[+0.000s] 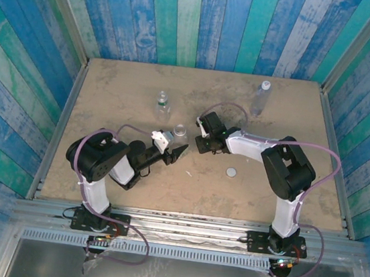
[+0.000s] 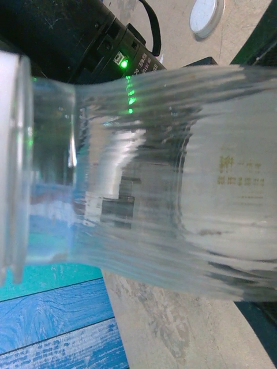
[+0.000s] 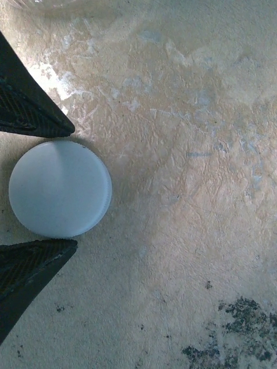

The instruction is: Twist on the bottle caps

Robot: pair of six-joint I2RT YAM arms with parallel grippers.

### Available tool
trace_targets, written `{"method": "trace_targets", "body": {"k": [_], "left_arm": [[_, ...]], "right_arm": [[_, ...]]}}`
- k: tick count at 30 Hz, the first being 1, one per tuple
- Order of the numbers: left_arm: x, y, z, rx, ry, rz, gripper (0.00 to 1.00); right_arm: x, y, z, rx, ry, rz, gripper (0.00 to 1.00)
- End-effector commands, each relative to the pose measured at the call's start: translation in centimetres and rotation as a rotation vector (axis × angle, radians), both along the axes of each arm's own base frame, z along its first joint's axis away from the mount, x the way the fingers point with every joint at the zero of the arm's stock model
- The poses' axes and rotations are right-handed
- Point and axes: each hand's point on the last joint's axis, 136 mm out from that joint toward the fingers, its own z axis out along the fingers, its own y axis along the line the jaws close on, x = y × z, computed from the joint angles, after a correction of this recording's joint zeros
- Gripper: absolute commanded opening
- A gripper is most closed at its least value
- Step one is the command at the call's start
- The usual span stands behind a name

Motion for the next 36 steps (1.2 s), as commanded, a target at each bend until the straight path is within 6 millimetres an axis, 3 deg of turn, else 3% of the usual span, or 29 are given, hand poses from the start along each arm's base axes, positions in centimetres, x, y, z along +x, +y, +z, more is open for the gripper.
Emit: {"method": "trace_targets", "body": {"k": [1,21,36], "left_arm": [[0.1,-0.2,-0.5,0.017,-0.001,-0.013,0.65],[-0.1,-0.6,-0.9,0.033,0.005,-0.042,0.66],[-0.5,-1.8,-1.1,0.036,0.012,-0.119,0.66]], "right_arm": [[0.4,-0.3,0.0,-0.017,0.003,-0.017,0.48],[0.1,-0.6,2.1,-0.003,-0.014,-0.019,0.43],[-2.0,-1.2,7.4,0.027,0.008,0.021,0.44]]}}
